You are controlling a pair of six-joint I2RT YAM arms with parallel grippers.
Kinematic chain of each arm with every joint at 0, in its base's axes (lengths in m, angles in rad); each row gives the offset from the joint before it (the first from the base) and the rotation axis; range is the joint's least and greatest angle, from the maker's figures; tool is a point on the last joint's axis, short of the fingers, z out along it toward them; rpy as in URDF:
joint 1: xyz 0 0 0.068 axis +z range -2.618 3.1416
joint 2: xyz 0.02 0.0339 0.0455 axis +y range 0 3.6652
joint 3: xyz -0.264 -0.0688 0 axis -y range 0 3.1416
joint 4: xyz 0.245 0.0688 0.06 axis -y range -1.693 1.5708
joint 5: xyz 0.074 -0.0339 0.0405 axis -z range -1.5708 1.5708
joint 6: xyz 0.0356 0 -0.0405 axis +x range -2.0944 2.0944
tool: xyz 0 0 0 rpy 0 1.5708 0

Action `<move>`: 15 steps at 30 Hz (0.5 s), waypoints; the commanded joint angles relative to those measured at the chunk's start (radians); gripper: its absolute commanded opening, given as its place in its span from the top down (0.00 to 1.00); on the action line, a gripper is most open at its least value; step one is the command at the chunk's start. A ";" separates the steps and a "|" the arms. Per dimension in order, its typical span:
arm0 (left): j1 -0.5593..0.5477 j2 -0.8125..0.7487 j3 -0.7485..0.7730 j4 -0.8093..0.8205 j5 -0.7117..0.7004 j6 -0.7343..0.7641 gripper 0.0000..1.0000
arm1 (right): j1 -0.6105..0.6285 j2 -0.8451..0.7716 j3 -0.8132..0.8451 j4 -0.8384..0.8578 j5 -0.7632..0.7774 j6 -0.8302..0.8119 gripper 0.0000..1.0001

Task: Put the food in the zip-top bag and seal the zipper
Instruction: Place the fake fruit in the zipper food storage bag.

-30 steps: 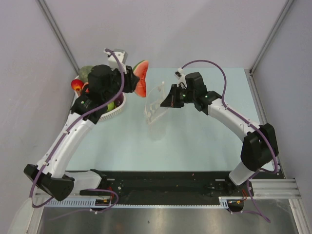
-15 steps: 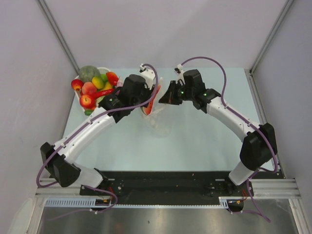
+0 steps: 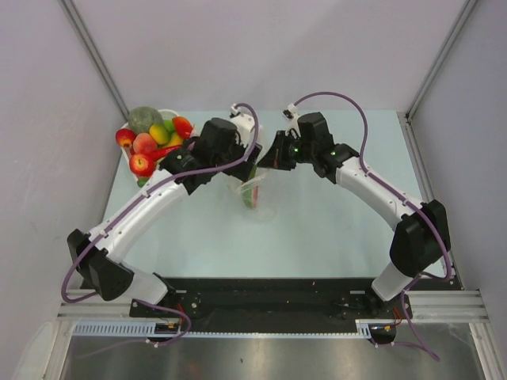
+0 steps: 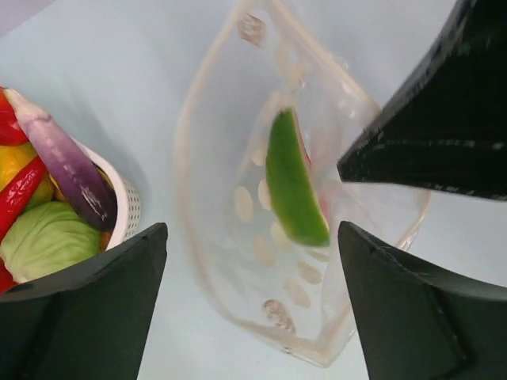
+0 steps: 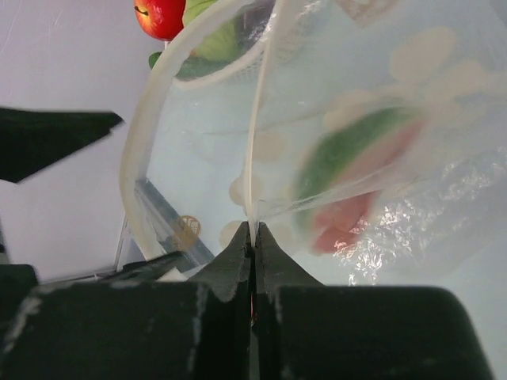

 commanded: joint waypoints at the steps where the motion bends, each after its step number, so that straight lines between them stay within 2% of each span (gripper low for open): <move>1: 0.083 -0.091 0.106 0.095 0.117 -0.031 0.03 | -0.004 -0.014 -0.006 0.009 -0.002 -0.028 1.00; 3: 0.135 -0.109 0.108 0.122 0.151 -0.018 0.00 | -0.009 -0.015 -0.018 0.014 -0.002 -0.032 1.00; 5: 0.181 -0.092 0.117 0.115 0.122 -0.002 0.00 | -0.015 -0.020 -0.027 0.018 -0.008 -0.034 1.00; 7: 0.250 -0.045 0.123 0.098 0.161 -0.026 0.01 | -0.018 -0.021 -0.030 0.021 -0.014 -0.035 1.00; 8: 0.332 -0.025 0.135 0.080 0.187 -0.046 0.02 | -0.017 -0.021 -0.032 0.021 -0.016 -0.034 1.00; 9: 0.368 0.033 0.148 0.066 0.221 -0.078 0.03 | -0.018 -0.021 -0.032 0.023 -0.017 -0.035 1.00; 10: 0.423 0.061 0.161 0.055 0.221 -0.086 0.07 | -0.020 -0.021 -0.032 0.023 -0.019 -0.035 1.00; 15: 0.525 0.184 0.191 0.072 0.283 -0.091 0.09 | -0.024 -0.025 -0.036 0.020 -0.020 -0.041 1.00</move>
